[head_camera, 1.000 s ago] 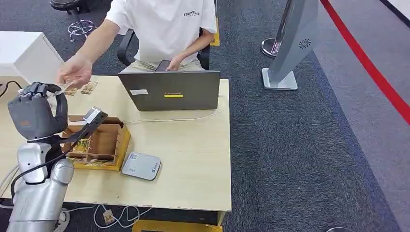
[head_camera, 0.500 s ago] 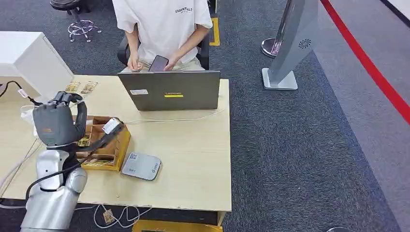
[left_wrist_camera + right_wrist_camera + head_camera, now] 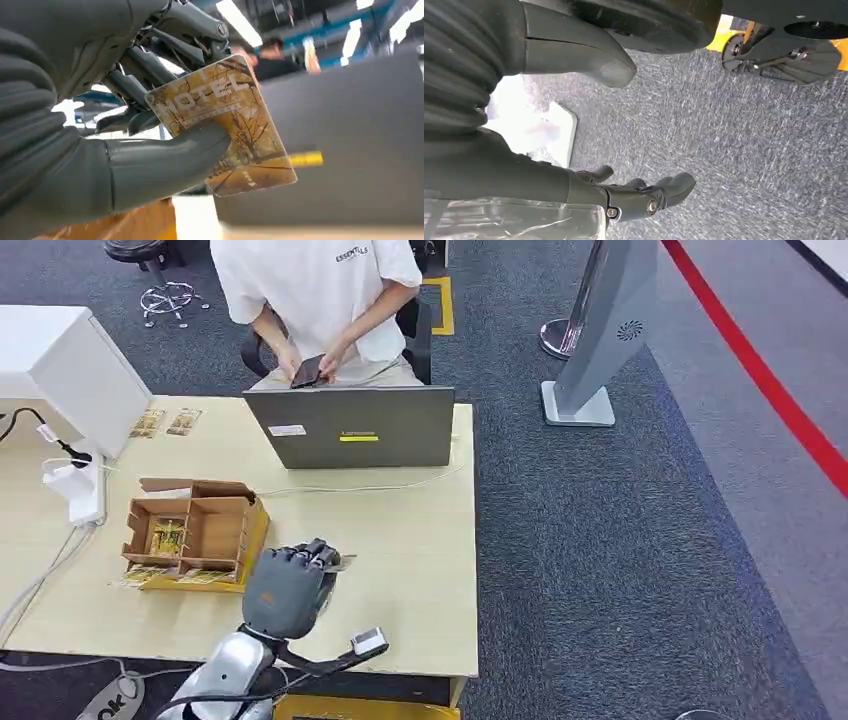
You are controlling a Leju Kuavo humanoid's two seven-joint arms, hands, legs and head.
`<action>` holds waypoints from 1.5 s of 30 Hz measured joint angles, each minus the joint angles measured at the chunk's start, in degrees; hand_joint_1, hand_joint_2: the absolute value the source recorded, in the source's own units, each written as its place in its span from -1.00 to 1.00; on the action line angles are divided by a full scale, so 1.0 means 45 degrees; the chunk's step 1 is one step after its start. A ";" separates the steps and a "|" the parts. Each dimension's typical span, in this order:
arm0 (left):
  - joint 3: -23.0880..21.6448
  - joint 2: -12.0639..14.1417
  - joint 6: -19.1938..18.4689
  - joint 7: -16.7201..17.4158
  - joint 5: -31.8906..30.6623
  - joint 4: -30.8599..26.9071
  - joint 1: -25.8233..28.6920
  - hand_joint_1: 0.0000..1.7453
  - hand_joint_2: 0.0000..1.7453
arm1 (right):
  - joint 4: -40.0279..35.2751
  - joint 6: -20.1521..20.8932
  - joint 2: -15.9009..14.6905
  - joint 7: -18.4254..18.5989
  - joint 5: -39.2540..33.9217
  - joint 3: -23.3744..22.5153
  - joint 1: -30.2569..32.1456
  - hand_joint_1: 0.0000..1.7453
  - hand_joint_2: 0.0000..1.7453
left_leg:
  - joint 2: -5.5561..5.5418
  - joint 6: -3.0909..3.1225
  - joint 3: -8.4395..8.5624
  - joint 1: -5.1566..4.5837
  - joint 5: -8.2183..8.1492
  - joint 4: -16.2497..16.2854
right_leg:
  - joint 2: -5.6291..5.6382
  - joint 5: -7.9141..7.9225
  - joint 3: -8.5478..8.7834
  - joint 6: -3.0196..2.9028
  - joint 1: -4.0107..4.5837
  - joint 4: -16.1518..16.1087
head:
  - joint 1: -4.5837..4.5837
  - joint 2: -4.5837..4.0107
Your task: Pass the card to the sensor for recognition and then transmit it.
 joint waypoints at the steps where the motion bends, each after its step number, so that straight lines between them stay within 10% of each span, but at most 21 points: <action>1: -0.0113 0.0039 -0.0079 0.0059 0.0000 0.0005 0.0050 1.00 1.00 | 0.0000 0.0000 0.0000 0.0000 -0.0010 -0.0020 0.0001 -1.00 1.00 | 0.0000 0.0000 0.0000 0.0000 0.0000 0.0000 | 0.0000 0.0000 0.0000 0.0000 0.0000 0.0000 | 0.0000 0.0000; 8: -0.0433 0.0360 -0.1925 0.1410 -0.0676 0.0316 0.0189 1.00 1.00 | -0.0019 -0.0024 0.0073 0.0053 -0.0121 -0.0195 0.0028 -1.00 1.00 | -0.0001 0.0000 0.0000 0.0001 0.0000 0.0000 | 0.0001 0.0000 0.0002 0.0000 0.0003 0.0000 | -0.0005 0.0000; 19: -0.0394 0.0374 -0.1861 0.3706 -0.1142 0.1472 0.0072 1.00 1.00 | -0.0019 -0.0058 0.0107 0.0223 0.0126 -0.0340 0.0069 -1.00 1.00 | -0.0005 0.0000 0.0000 0.0003 0.0001 0.0000 | -0.0007 0.0000 0.0007 0.0000 0.0004 0.0001 | -0.0005 0.0000; 45: 0.1024 0.0010 -0.1852 0.3019 -0.0761 0.2575 -0.0183 1.00 1.00 | -0.0019 -0.0180 0.0170 0.0340 0.0578 -0.0360 0.0082 -1.00 1.00 | -0.0006 -0.0001 0.0001 0.0009 0.0001 0.0000 | -0.0005 0.0001 0.0010 -0.0001 0.0011 0.0000 | 0.0000 0.0000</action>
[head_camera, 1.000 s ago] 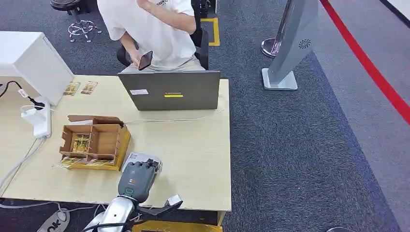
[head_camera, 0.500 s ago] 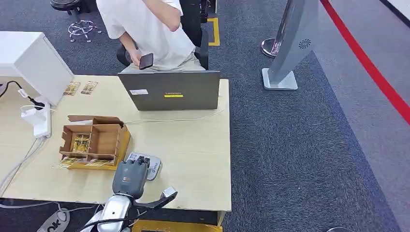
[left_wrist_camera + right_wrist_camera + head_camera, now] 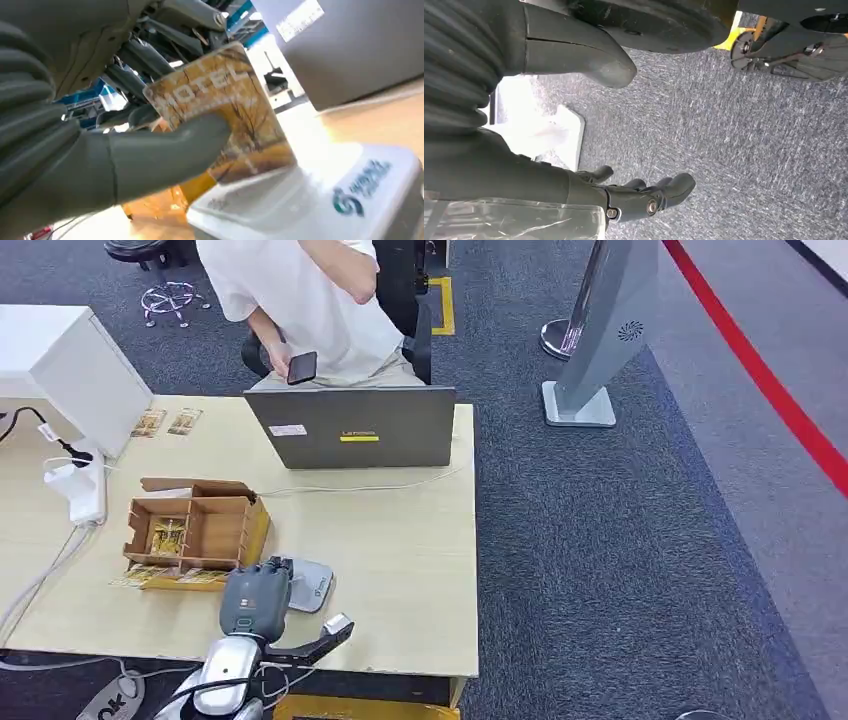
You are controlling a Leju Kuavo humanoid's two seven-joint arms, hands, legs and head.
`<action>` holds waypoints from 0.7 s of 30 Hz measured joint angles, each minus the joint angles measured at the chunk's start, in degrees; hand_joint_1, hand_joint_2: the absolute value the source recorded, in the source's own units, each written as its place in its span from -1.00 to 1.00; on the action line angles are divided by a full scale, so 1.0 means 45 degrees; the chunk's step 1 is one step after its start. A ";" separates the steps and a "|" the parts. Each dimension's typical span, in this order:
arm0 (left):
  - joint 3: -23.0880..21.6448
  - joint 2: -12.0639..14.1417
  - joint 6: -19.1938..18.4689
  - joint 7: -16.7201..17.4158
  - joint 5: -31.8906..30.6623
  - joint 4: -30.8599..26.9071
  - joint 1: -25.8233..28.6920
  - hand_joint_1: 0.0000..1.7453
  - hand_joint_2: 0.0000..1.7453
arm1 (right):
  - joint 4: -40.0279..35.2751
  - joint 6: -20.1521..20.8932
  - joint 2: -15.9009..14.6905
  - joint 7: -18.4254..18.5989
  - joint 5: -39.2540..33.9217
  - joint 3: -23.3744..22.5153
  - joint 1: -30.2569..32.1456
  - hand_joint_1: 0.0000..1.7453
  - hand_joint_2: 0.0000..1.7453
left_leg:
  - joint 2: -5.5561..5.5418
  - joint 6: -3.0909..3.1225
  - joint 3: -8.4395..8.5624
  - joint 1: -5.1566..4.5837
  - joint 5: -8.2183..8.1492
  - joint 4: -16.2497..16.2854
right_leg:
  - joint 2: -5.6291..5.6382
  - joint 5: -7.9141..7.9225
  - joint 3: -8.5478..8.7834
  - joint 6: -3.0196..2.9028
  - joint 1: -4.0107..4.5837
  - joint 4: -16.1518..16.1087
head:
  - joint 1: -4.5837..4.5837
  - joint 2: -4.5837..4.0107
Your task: Pass the card to the sensor for recognition and then transmit it.
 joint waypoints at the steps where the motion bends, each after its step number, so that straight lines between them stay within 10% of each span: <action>1: 0.0097 -0.0044 -0.0331 -0.0632 0.0706 0.0156 -0.0077 1.00 1.00 | 0.0000 0.0024 0.0000 0.0000 0.0058 0.0000 0.0000 -1.00 1.00 | -0.0002 0.0000 0.0001 0.0000 0.0000 0.0000 | -0.0001 0.0000 0.0002 0.0000 0.0000 0.0000 | -0.0010 0.0000; 5: 0.0373 -0.0005 -0.1311 -0.3003 0.4023 0.0820 -0.0678 1.00 1.00 | -0.0010 0.0131 0.0000 -0.0005 0.0194 0.0000 -0.0003 -1.00 1.00 | -0.0019 -0.0004 0.0021 0.0004 0.0004 -0.0001 | -0.0020 0.0000 0.0029 0.0000 0.0005 0.0001 | -0.0005 0.0000; 15: 0.0510 -0.0005 -0.1228 -0.3097 0.4671 0.1257 -0.1710 1.00 1.00 | -0.0019 0.0180 0.0000 -0.0087 0.0189 0.0000 0.0002 -1.00 1.00 | -0.0025 -0.0003 0.0049 0.0014 0.0009 -0.0003 | -0.0020 0.0005 0.0064 -0.0005 0.0016 0.0002 | -0.0005 0.0000; 21: 0.0539 -0.0053 0.2181 -0.2776 0.3455 0.0357 -0.1582 1.00 1.00 | -0.0019 0.0180 0.0000 -0.0117 0.0345 -0.0010 0.0016 -1.00 1.00 | -0.0013 -0.0005 0.0039 0.0017 0.0013 0.0000 | -0.0014 0.0016 0.0046 -0.0022 0.0018 0.0004 | -0.0005 0.0000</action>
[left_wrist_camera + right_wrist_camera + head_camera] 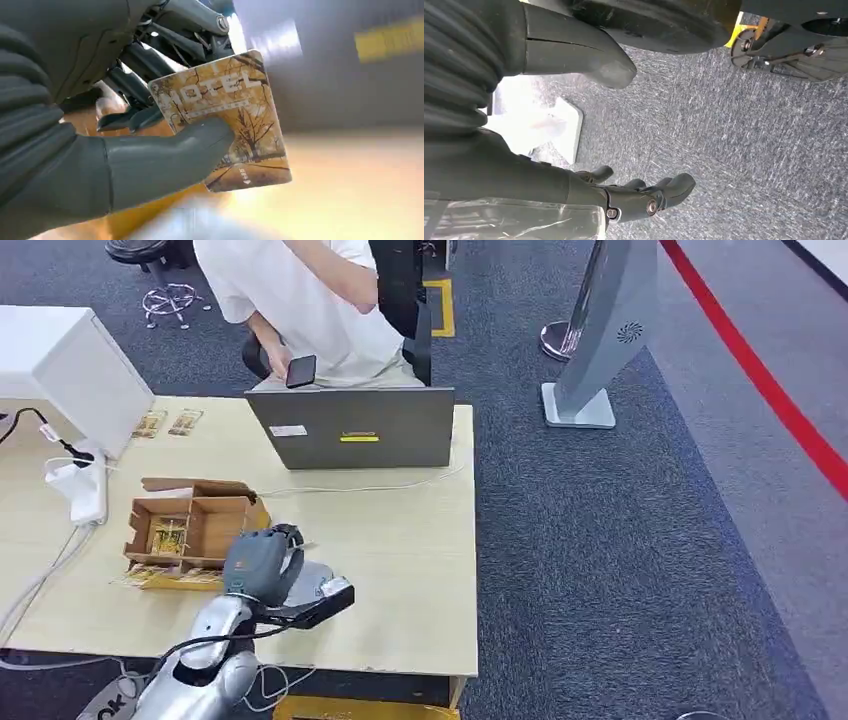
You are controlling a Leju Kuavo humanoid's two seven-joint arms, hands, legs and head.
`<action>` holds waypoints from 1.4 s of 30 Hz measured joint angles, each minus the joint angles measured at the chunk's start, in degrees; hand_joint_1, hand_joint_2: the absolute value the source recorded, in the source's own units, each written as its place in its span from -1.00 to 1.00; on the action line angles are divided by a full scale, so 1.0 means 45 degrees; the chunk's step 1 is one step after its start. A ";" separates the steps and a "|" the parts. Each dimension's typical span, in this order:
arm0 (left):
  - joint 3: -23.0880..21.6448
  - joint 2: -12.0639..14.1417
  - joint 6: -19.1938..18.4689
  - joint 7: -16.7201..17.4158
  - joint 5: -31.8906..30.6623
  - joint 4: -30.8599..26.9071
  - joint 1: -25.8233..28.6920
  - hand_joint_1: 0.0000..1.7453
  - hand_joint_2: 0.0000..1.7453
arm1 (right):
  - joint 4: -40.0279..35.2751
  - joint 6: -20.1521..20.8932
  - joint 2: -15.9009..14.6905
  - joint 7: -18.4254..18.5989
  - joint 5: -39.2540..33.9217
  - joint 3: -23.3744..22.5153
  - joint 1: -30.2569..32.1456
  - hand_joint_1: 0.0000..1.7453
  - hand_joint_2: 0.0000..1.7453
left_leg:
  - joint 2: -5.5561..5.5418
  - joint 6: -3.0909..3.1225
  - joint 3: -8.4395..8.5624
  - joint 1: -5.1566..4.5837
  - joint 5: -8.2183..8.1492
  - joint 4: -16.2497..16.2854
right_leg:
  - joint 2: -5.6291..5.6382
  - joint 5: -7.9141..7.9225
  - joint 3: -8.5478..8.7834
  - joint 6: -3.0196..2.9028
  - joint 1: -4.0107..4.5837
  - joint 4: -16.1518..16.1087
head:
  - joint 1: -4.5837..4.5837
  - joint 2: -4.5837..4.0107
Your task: Pass the card to the sensor for recognition and then transmit it.
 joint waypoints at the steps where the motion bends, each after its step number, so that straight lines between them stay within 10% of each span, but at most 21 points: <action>1: 0.0091 -0.0010 0.0906 0.0096 -0.0482 -0.0467 0.0025 1.00 1.00 | 0.0000 0.0004 0.0000 -0.0010 0.0077 0.0000 -0.0005 -1.00 1.00 | -0.0006 -0.0001 -0.0001 0.0000 -0.0001 0.0000 | -0.0001 -0.0001 0.0008 0.0000 0.0000 0.0000 | 0.0005 0.0000; 8: 0.1837 0.0457 0.4174 0.0368 -0.3408 -0.1931 -0.0376 1.00 1.00 | 0.0000 0.0233 0.0000 -0.0049 0.0738 0.0073 -0.0028 -1.00 1.00 | 0.0003 -0.0003 0.0001 0.0022 0.0000 -0.0002 | 0.0005 -0.0008 -0.0013 -0.0011 0.0023 0.0006 | -0.0005 0.0000; 29: 0.3376 0.0947 0.4149 -0.0006 -0.3772 -0.0294 -0.2215 1.00 1.00 | -0.0005 0.0432 0.0000 0.0044 0.0835 0.0272 -0.0067 -1.00 1.00 | 0.0017 -0.0034 -0.0005 0.0063 0.0015 0.0000 | 0.0023 0.0009 -0.0032 -0.0041 0.0057 0.0008 | -0.0005 0.0000; 30: 0.3376 0.0937 0.4125 -0.0001 -0.3772 -0.0247 -0.2219 -1.00 1.00 | -0.0005 0.0432 0.0000 0.0049 0.0835 0.0272 -0.0067 -1.00 1.00 | 0.0018 -0.0034 -0.0005 0.0064 0.0015 0.0000 | 0.0024 0.0009 -0.0034 -0.0041 0.0058 0.0008 | 0.0000 0.0000; 42: 0.3157 0.0675 0.3236 0.0349 -0.3612 -0.0042 -0.2363 -1.00 1.00 | -0.0005 0.0427 0.0000 0.0053 0.0723 0.0272 -0.0067 -1.00 1.00 | 0.0021 -0.0034 -0.0006 0.0065 0.0016 0.0001 | 0.0026 0.0012 -0.0032 -0.0042 0.0058 0.0007 | 0.0000 0.0000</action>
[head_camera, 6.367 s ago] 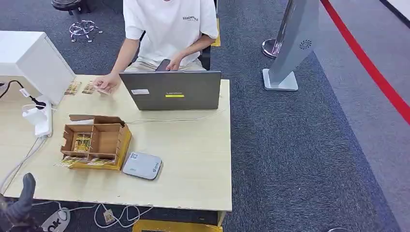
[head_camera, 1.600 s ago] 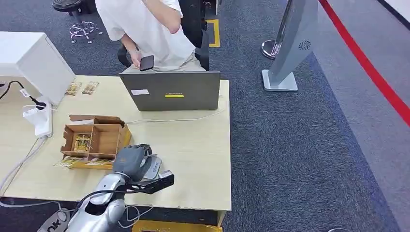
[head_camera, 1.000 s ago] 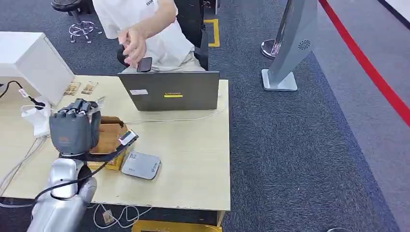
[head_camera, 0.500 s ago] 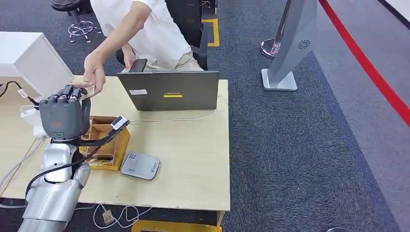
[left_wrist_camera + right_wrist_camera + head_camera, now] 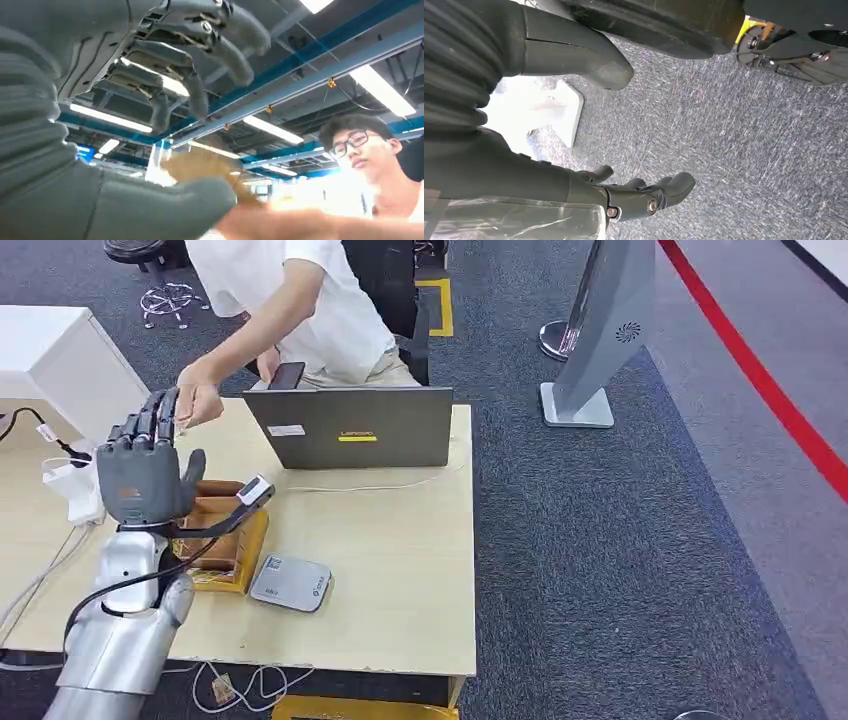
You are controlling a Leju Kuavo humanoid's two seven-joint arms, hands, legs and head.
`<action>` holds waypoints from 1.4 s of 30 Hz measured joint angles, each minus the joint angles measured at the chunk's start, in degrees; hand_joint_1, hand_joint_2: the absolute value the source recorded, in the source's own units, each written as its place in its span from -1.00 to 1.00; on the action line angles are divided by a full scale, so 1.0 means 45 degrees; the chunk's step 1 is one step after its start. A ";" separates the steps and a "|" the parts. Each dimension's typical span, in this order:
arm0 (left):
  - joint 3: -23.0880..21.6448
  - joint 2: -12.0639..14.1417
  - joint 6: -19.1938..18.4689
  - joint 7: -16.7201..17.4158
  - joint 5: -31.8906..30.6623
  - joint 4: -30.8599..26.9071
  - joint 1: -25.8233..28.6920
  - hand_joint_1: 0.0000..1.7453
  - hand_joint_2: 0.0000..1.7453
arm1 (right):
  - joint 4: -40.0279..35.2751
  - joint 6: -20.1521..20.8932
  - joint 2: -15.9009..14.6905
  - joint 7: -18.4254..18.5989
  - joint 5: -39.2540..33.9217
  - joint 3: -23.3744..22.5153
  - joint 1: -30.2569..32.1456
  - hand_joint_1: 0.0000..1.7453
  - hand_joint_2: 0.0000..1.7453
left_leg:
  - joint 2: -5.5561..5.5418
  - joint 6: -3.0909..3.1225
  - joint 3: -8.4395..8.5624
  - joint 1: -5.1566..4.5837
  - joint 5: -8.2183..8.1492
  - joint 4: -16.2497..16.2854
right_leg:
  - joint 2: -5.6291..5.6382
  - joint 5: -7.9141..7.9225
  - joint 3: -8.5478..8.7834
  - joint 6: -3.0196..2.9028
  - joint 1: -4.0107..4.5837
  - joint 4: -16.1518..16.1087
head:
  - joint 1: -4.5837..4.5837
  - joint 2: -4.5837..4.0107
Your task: Pass the card to the sensor for recognition and then transmit it.
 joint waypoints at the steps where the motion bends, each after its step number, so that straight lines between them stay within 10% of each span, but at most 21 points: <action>1: -0.0043 -0.0014 -0.0005 0.0005 0.0010 0.0000 0.0008 -1.00 1.00 | 0.0000 0.0000 0.0000 0.0000 -0.0005 0.0000 -0.0001 -1.00 1.00 | 0.0000 0.0000 0.0000 0.0000 0.0000 0.0000 | 0.0001 0.0000 0.0001 0.0000 0.0000 0.0000 | 0.0000 0.0000; 7: -0.0615 0.0145 -0.1129 -0.0263 -0.0170 -0.0746 0.0992 -1.00 1.00 | 0.0000 -0.0029 0.0000 -0.0015 -0.0257 -0.0024 0.0015 -1.00 1.00 | 0.0015 -0.0010 -0.0004 0.0000 -0.0009 -0.0002 | 0.0019 -0.0004 0.0031 -0.0003 0.0005 0.0002 | 0.0000 0.0000; 24: -0.3949 0.4507 -0.2745 0.2202 -0.0141 -0.6139 0.8157 -1.00 1.00 | 0.0000 -0.0418 0.0073 -0.0204 -0.1098 -0.0670 0.0150 -1.00 1.00 | 0.0066 -0.0074 -0.0018 0.0021 -0.0058 -0.0009 | 0.0059 -0.0055 -0.0033 -0.0051 0.0024 0.0002 | -0.0010 0.0000; 31: -0.2728 0.4517 -0.2929 0.0916 0.0803 -0.6012 0.8982 -1.00 1.00 | 0.0000 -0.0354 0.0073 -0.0321 -0.0704 -0.0675 0.0148 -1.00 1.00 | 0.0039 -0.0074 -0.0013 0.0026 -0.0056 -0.0013 | 0.0028 -0.0054 -0.0016 -0.0053 0.0031 0.0003 | 0.0000 0.0000; 35: -0.0279 0.3722 -0.1689 -0.0900 0.1346 -0.4647 0.8893 -1.00 1.00 | 0.0000 -0.0335 0.0073 -0.0306 -0.0422 -0.0675 0.0148 -1.00 1.00 | 0.0041 -0.0078 -0.0008 0.0036 -0.0051 -0.0013 | 0.0031 -0.0051 -0.0016 -0.0055 0.0039 0.0008 | -0.0005 0.0000; 42: 0.2121 0.2284 -0.0127 -0.1442 0.0894 -0.3207 0.8530 -1.00 1.00 | 0.0000 -0.0223 0.0053 -0.0199 -0.0199 -0.0636 0.0131 -1.00 1.00 | 0.0028 -0.0078 -0.0010 0.0032 -0.0053 -0.0012 | 0.0029 -0.0051 -0.0012 -0.0053 0.0036 0.0007 | 0.0005 0.0000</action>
